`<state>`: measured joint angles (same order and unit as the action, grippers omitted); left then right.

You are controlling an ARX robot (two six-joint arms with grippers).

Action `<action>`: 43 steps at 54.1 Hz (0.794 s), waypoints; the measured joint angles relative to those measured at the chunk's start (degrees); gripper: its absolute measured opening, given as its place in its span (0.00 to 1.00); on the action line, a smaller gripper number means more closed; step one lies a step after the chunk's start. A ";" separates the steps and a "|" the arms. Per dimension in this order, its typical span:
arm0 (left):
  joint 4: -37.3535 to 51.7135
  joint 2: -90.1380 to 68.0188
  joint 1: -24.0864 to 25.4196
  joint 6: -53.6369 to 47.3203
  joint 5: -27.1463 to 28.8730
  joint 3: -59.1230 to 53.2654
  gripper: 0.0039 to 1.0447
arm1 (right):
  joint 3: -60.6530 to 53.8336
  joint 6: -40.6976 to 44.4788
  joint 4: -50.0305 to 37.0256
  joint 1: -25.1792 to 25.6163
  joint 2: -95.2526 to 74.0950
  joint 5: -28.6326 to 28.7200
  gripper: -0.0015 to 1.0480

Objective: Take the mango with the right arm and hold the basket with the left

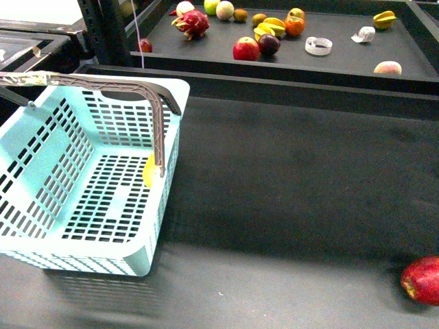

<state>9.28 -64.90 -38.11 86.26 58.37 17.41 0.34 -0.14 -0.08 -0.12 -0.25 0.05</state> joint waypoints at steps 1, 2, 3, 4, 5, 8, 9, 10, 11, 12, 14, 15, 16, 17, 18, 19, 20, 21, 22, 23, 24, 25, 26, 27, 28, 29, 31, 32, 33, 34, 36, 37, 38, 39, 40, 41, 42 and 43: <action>0.00 0.00 0.00 0.00 0.00 0.00 0.92 | 0.00 0.02 0.00 0.00 0.00 0.00 0.92; 0.00 0.00 0.00 0.00 0.00 0.00 0.92 | 0.00 0.00 0.00 0.00 0.00 0.00 0.92; 0.00 0.00 0.00 0.00 0.00 0.00 0.92 | 0.00 0.00 0.00 0.00 0.00 0.00 0.92; 0.00 0.00 0.00 0.00 0.00 0.00 0.92 | 0.00 0.00 0.00 0.00 0.00 0.00 0.92; 0.00 0.00 0.00 0.00 0.00 0.00 0.92 | 0.00 0.02 0.00 0.00 0.00 0.00 0.92; -0.02 0.02 0.00 0.00 0.02 0.00 0.92 | 0.00 0.00 0.00 0.00 0.00 0.00 0.92; -0.02 0.02 0.00 0.00 0.02 0.00 0.92 | 0.00 0.00 0.00 0.00 0.00 0.00 0.92; -0.02 0.02 0.00 0.02 0.02 0.00 0.92 | 0.00 0.00 0.00 0.00 0.00 0.00 0.92; 2.10 -0.42 0.33 -2.73 -1.75 -0.63 0.91 | 0.00 0.00 0.00 0.00 0.00 0.00 0.92; 6.32 -1.38 1.16 -5.66 -4.20 -1.88 0.88 | 0.00 0.00 0.00 0.00 0.00 0.00 0.92; 17.44 -1.95 2.64 -12.09 -10.84 -5.46 0.83 | 0.00 0.00 0.00 0.00 0.00 0.00 0.92; 23.61 -2.34 3.63 -18.71 -15.72 -7.85 0.79 | 0.00 0.02 0.00 0.00 0.00 0.02 0.92; 31.82 -2.25 5.14 -25.86 -21.07 -11.32 0.74 | 0.00 0.02 -0.02 0.00 0.00 0.04 0.92; 36.09 -1.36 6.14 -33.11 -23.76 -13.09 0.71 | 0.00 0.00 -0.02 -0.02 0.00 0.02 0.92; 38.71 0.00 7.17 -37.27 -25.79 -14.14 0.67 | 0.00 0.02 0.00 0.00 0.00 -0.09 0.92; 39.60 1.11 7.69 -40.30 -26.88 -14.49 0.65 | 0.00 0.00 0.00 0.00 0.00 -0.15 0.92; 40.33 3.41 8.70 -47.21 -28.65 -14.64 0.62 | 0.00 0.00 0.00 0.00 0.00 -0.13 0.92; 40.37 5.92 9.66 -51.19 -30.16 -14.64 0.58 | 0.00 0.02 0.00 0.00 0.00 -0.13 0.92; 40.17 8.37 10.60 -56.15 -31.52 -14.62 0.55 | 0.00 0.00 0.00 0.00 -0.02 -0.13 0.92; 39.60 10.67 11.54 -61.75 -32.63 -14.64 0.52 | 0.00 0.02 0.00 0.00 0.00 -0.13 0.92; 38.64 12.74 12.41 -65.70 -33.55 -14.71 0.48 | 0.00 0.02 0.00 0.00 0.00 -0.13 0.92; 37.59 14.71 13.25 -68.22 -34.49 -14.82 0.45 | 0.00 0.00 0.00 0.00 0.02 -0.13 0.92; 36.48 16.41 14.05 -71.32 -35.23 -14.93 0.41 | 0.00 0.00 0.00 0.00 0.02 -0.11 0.92; 35.34 17.90 14.88 -74.29 -36.17 -14.99 0.38 | 0.00 0.00 0.00 0.00 0.02 -0.09 0.92; 34.21 19.26 15.72 -76.19 -36.87 -15.04 0.34 | 0.00 0.02 0.00 0.00 0.02 -0.09 0.92; 32.54 21.18 16.90 -78.42 -37.97 -15.08 0.29 | 0.00 0.00 0.00 0.00 0.02 -0.04 0.92; 29.88 24.13 18.80 -80.76 -39.63 -15.12 0.21 | 0.00 0.02 0.00 0.00 0.02 -0.04 0.92; 28.50 25.57 19.74 -81.99 -40.52 -15.17 0.15 | 0.00 0.02 0.00 0.00 0.00 -0.04 0.92; 27.61 26.60 20.39 -82.55 -41.11 -15.17 0.12 | 0.00 0.00 0.00 0.00 0.00 -0.04 0.92; 26.71 27.65 20.98 -82.95 -41.64 -15.19 0.09 | 0.00 0.00 0.00 0.00 0.00 -0.04 0.92; 24.92 29.79 22.21 -83.62 -43.12 -15.23 0.02 | 0.00 0.00 0.00 0.00 0.02 -0.04 0.92; 24.02 30.82 22.77 -83.71 -43.71 -15.23 0.02 | 0.00 0.00 0.00 0.00 0.02 -0.04 0.92; 23.17 31.78 23.32 -84.17 -44.24 -15.26 0.02 | 0.00 0.00 0.00 0.00 0.02 -0.04 0.92; 22.34 32.76 23.87 -84.32 -44.89 -15.26 0.02 | 0.00 0.00 0.00 0.00 0.02 -0.07 0.92; 21.51 33.73 24.46 -84.56 -45.37 -15.28 0.02 | 0.00 0.00 0.00 0.00 0.02 -0.09 0.92; 20.72 34.58 24.98 -84.67 -45.79 -15.28 0.02 | 0.00 0.02 0.00 0.00 0.02 -0.07 0.92; 19.89 35.45 25.51 -84.76 -46.34 -15.28 0.02 | 0.00 0.00 0.00 0.00 0.02 -0.07 0.92; 19.15 36.17 25.99 -84.87 -46.77 -15.30 0.02 | 0.00 0.02 0.00 0.00 0.02 -0.07 0.92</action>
<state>28.42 -28.73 -12.12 1.39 11.60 2.11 0.34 -0.12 -0.08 -0.12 -0.23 -0.01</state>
